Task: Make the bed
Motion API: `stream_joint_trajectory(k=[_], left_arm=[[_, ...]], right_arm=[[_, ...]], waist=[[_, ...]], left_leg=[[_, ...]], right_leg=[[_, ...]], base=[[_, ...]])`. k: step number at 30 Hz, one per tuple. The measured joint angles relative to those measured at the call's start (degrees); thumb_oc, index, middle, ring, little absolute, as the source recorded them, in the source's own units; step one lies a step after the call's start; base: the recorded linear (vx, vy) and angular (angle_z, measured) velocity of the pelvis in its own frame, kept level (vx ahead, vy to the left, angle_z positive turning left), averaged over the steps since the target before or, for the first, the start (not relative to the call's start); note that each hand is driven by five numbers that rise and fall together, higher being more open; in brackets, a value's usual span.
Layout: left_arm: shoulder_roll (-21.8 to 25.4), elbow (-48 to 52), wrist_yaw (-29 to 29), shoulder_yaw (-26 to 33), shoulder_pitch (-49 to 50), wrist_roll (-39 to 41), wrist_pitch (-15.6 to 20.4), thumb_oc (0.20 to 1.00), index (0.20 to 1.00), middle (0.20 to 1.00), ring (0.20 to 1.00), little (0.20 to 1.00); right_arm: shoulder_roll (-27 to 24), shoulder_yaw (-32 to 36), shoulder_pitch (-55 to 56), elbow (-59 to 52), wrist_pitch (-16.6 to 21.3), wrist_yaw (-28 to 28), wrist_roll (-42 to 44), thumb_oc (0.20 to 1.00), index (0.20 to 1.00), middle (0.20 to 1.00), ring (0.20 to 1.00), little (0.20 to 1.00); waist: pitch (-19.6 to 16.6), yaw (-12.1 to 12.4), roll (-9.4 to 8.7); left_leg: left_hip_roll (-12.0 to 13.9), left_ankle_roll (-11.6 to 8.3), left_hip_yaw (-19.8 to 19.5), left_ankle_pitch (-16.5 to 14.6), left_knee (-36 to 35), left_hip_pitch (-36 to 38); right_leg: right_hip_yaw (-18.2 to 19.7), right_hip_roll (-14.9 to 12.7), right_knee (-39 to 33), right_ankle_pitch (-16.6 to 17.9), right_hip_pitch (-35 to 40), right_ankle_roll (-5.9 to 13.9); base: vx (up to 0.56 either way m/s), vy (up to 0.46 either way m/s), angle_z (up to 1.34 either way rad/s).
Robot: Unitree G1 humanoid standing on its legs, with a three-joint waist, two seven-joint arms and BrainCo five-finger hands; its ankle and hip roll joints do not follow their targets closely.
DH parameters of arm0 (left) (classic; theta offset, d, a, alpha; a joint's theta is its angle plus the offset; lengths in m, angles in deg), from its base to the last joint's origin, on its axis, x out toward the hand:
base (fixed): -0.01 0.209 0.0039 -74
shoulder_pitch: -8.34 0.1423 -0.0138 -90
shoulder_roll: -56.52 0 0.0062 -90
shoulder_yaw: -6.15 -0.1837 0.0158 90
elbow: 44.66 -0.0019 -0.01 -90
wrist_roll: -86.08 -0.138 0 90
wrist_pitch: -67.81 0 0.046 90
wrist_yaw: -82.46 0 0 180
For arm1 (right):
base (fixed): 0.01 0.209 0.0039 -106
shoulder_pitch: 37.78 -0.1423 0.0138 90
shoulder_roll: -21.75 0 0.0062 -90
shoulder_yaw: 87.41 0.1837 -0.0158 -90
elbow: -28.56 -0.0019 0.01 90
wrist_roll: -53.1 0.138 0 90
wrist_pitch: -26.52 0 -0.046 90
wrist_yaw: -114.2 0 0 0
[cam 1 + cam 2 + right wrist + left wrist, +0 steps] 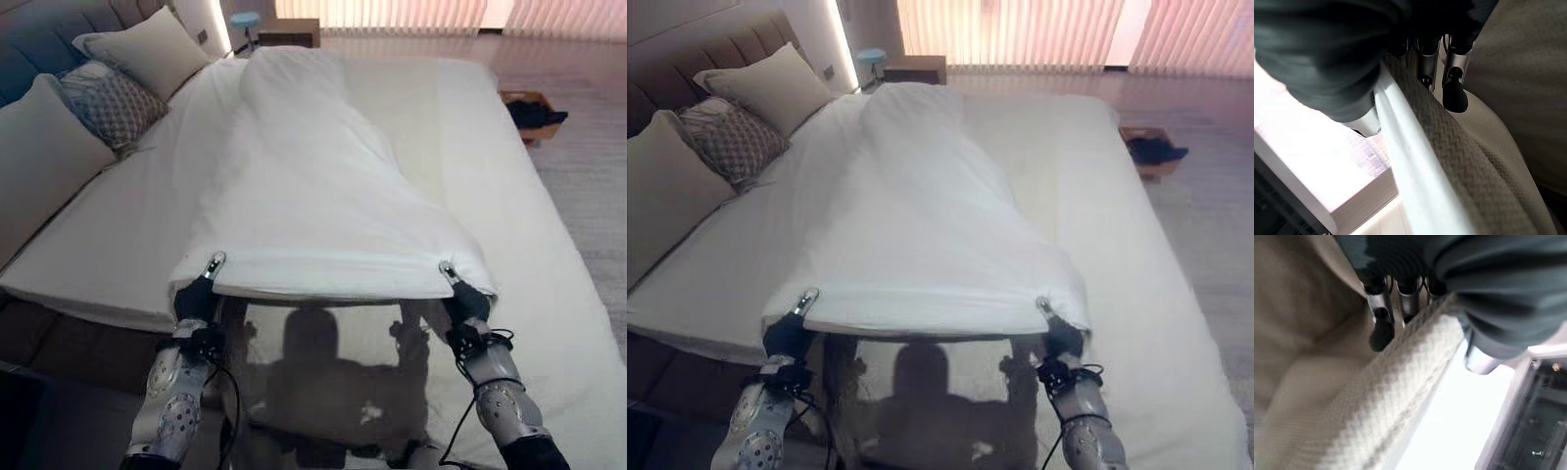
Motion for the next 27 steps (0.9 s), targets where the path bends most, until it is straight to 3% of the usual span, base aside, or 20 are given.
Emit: stream_joint_trajectory(k=[1, 3, 4, 5, 6, 7, 8, 9, 10, 11, 13, 14, 15, 17, 18, 20, 21, 23, 25, 27], left_arm=[[0.0, -0.32, 0.21, -1.34, -0.05, -0.3, -0.15, 0.2, 0.2, 0.2, 0.2, 0.2], [1.29, -0.52, 0.18, -1.94, 0.91, -0.48, -0.21, 0.2, 0.2, 0.2, 0.2, 0.2], [2.2, -0.07, -0.07, -1.22, 2.09, -0.86, -0.08, 0.2, 0.2, 0.2, 0.2, 0.2], [1.98, -0.44, -0.26, -1.05, 2.6, -0.9, -0.14, 0.2, 0.2, 0.2, 0.2, 0.2], [1.49, -0.51, -0.38, -0.35, 3.11, -0.93, -0.15, 0.2, 0.2, 0.2, 0.2, 0.2], [0.79, -0.5, -0.56, 1.22, 3.99, -0.97, -0.04, 0.2, 0.2, 0.2, 0.2, 0.2], [1.54, -0.36, -0.66, 1.78, 5.04, -1.02, -0.02, 0.2, 0.2, 0.2, 0.2, 0.2], [2.78, 0.69, -0.76, 3.7, 7.4, -1.5, 0.09, 0.2, 0.2, 0.2, 0.2, 0.2], [2.7, 0.79, -0.89, 5.12, 7.97, -1.81, 0.16, 0.2, 0.2, 0.2, 0.2, 0.2], [2.11, 0.74, -1.4, 5.45, 8.12, -2.42, 0.12, 0.2, 0.2, 0.2, 0.2, 0.2], [0.76, 1.73, -1.61, 5.52, 8.87, -3.15, 0.07, 0.2, 0.2, 0.2, 0.2, 0.2], [-0.39, 2.84, -1.73, 5.64, 9.51, -3.18, 0.01, 0.2, 0.2, 0.2, 0.2, 0.2], [-0.43, 3.23, -1.76, 5.75, 9.75, -3.18, 0.01, 0.2, 0.2, 0.2, 0.2, 0.2], [-1.33, 2.16, -2.08, 7.35, 9.85, -3.18, 0.02, 0.2, 0.2, 0.2, 0.2, 0.2], [-2.83, 1.14, -2.94, 7.55, 10.03, -3.16, 0.05, 0.2, 0.2, 0.2, 0.2, 0.2], [-3.79, 0.41, -2.98, 7.58, 8.99, -3.18, 0.13, 0.2, 0.2, 0.2, 0.2, 0.2], [-4.07, 0.85, -2.92, 7.63, 8.29, -3.2, 0.18, 0.2, 0.2, 0.2, 0.2, 0.2], [-4.64, 0.9, -2.49, 7.5, 7.15, -3.62, 0.15, 0.2, 0.2, 0.2, 0.2, 0.2], [-5.29, 0.71, -2.26, 7.16, 6.3, -5.06, -0.06, 0.2, 0.2, 0.2, 0.2, 0.2], [-5.9, 1.05, -2.35, 5.17, 5.3, -5.32, -0.26, 0.2, 0.2, 0.2, 0.2, 0.2]], right_arm=[[0.04, 1.08, 2.95, -2.7, 0.31, -0.45, -0.62, 0.2, 0.2, 0.2, 0.2, 0.2], [0.9, 1.14, 3.63, -2.9, 0.3, -0.6, -1.01, 0.2, 0.2, 0.2, 0.2, 0.2], [2.98, 1.1, 2.26, -3.38, 0.28, -1.48, -1.57, 0.2, 0.2, 0.2, 0.2, 0.2], [3.75, 1.01, 1.1, -2.45, 0.54, -1.96, -1.63, 0.2, 0.2, 0.2, 0.2, 0.2], [4.05, 0.39, 0.34, -1.39, 0.5, -2.06, -1.64, 0.2, 0.2, 0.2, 0.2, 0.2], [4.7, -1.33, 0.62, -0.41, 0.28, -2.09, -1.62, 0.2, 0.2, 0.2, 0.2, 0.2], [5.14, -2.25, 0.74, 0.01, 0.22, -2.03, -1.63, 0.2, 0.2, 0.2, 0.2, 0.2], [5.93, -4.26, 0.29, 0.45, 0.21, -1.79, -1.63, 0.2, 0.2, 0.2, 0.2, 0.2], [6.16, -5.2, -0.11, 0.48, 0.2, -1.57, -1.64, 0.2, 0.2, 0.2, 0.2, 0.2], [5.89, -5.14, -0.57, -0.01, 0.31, -0.82, -1.64, 0.2, 0.2, 0.2, 0.2, 0.2], [5.2, -4.72, -0.74, 0.06, 0.33, -0.55, -1.62, 0.2, 0.2, 0.2, 0.2, 0.2], [4.78, -4.53, -1.11, 0.31, 0.33, -0.39, -1.6, 0.2, 0.2, 0.2, 0.2, 0.2], [4.89, -4.54, -1.21, 0.68, 0.31, -0.3, -1.6, 0.2, 0.2, 0.2, 0.2, 0.2], [4.62, -6.35, -3.83, 4.11, -0.01, -0.1, -1.6, 0.2, 0.2, 0.2, 0.2, 0.2], [3.62, -6.87, -5.34, 4.76, -0.13, 0.0, -1.59, 0.2, 0.2, 0.2, 0.2, 0.2], [1.77, -6.94, -5.64, 4.36, -0.17, 0.5, -1.61, 0.2, 0.2, 0.2, 0.2, 0.2], [1.19, -6.91, -5.36, 4.15, -0.17, 0.57, -1.6, 0.2, 0.2, 0.2, 0.2, 0.2], [0.19, -6.4, -4.28, 3.45, -0.58, 0.55, -1.6, 0.2, 0.2, 0.2, 0.2, 0.2], [-0.47, -5.26, -2.73, 2.41, -0.91, 0.83, -1.63, 0.2, 0.2, 0.2, 0.2, 0.2], [-1.96, -3.37, -0.23, -0.24, -1.03, 0.63, -1.57, 0.2, 0.2, 0.2, 0.2, 0.2]], waist=[[-0.17, -1.29, -0.7], [-0.42, -2.19, -1.33], [0.05, -0.55, -2.48], [0.17, -1.25, -1.14], [-0.05, 0.18, -0.58], [-0.14, 1.1, 0.16], [-0.47, 1.55, -0.64], [-0.61, 2.01, -3.16], [-0.47, 1.99, -4.49], [-0.98, 1.21, -6.09], [-1.21, 0.97, -5.83], [-0.89, 1.64, -4.46], [-0.88, 1.94, -4.37], [-0.33, 5.35, -4.97], [-0.28, 8.31, -3.94], [-0.64, 7.66, -3.02], [-0.89, 7.26, -3.12], [-1.22, 4.03, -2.53], [-1.35, 2.48, -1.98], [-1.44, 0.29, -0.36]], left_leg=[[-3.81, -0.12, -0.05, 0.46, -0.26, -0.16], [-7.49, 1.92, 1.4, 1.76, 0.42, 0.09], [-10.71, 7.42, 6.75, -3.5, 9.42, -2.24], [-10.7, 9.1, 9.05, -6.36, 11.77, -2.59], [-9.71, 8.57, 9.09, -6.21, 10.14, -1.6], [-7.99, 10.12, 10.24, -4.27, 4.84, 1.31], [-7.86, 8.41, 10.59, -1.33, 0.24, 4.2], [-9.35, 10.19, 11.87, 0.02, -4.21, 7.63], [-10.19, 10.53, 12.82, 0.0, -5.18, 8.55], [-12.57, 11.09, 13.13, 0.09, -6.41, 8.96], [-13.89, 10.84, 13.65, 0.5, -6.93, 8.97], [-13.77, 10.68, 13.04, 0.59, -6.74, 8.73], [-13.81, 10.55, 11.55, 0.26, -5.34, 8.03], [-14.33, 8.83, 3.15, -1.24, 2.01, 6.37], [-13.81, 6.41, -2.76, -3.44, 6.47, 5.4], [-8.2, 3.65, -1.29, -6.34, 10.75, 3.8], [-3.4, 2.64, 0.44, -6.5, 11.47, 3.88], [0.55, 2.05, -2.29, -6.54, 10.68, 4.29], [2.09, 2.4, -3.04, -6.31, 8.61, 5.95], [1.64, 3.93, -1.73, -4.94, 6.31, 6.9]], right_leg=[[0.14, -4.15, -1.1, 3.49, 2.2, -1.36], [-0.03, -6.54, -0.54, 7.35, 3.21, -0.97], [-2.74, -9.31, -2.22, 14.63, 2.66, -6.6], [-1.82, -8.94, -0.93, 18.06, 2.04, -5.75], [-0.13, -7.89, 1.54, 16.3, 0.3, -2.81], [1.63, -0.24, 15.19, 4.75, -4.97, 5.56], [-0.67, 4.7, 18.74, 2.29, -5.89, 4.65], [-3.75, 11.83, 19.48, -4.5, -6.06, 2.05], [-4.25, 14.42, 18.59, -7.18, -6.01, 0.02], [-4.58, 18.22, 10.83, -10.39, -4.96, -5.54], [-5.0, 19.7, 2.4, -11.35, -2.22, -8.32], [-4.7, 21.31, -1.29, -8.7, -2.15, -11.62], [-3.94, 21.63, -1.97, -8.03, -2.45, -12.31], [1.52, 23.01, -5.16, -5.51, -2.28, -14.41], [3.71, 23.2, -7.63, -2.16, -0.89, -14.59], [-1.65, 21.67, -10.03, -0.41, 0.1, -14.71], [-5.06, 21.11, -11.19, -0.09, 0.36, -13.95], [-8.38, 19.3, -11.04, 0.55, 0.7, -12.32], [-10.28, 16.69, -9.21, 1.15, 0.82, -11.33], [-13.22, 12.03, -5.12, 0.69, 0.92, -7.84]], base=[[0.03, 0.702, 1.42], [0.02, 0.788, 0.69], [0.03, 0.732, -0.11], [0.0, 0.59, -0.44], [0.05, 0.457, -0.55], [0.0, 0.348, -0.71], [-0.02, 0.218, -1.01], [-0.06, 0.15, -0.87], [0.02, 0.061, -0.62], [-0.09, 0.095, -0.16], [-0.08, 0.081, -0.2], [-0.12, 0.113, -0.48], [-0.27, 0.205, -0.78], [-0.26, 0.251, -1.27], [-0.26, 0.28, -1.49], [-0.15, 0.333, -0.72], [-0.08, 0.385, -0.11], [-0.07, 0.436, 0.34], [-0.08, 0.482, 0.67], [-0.06, 0.501, 1.05]])
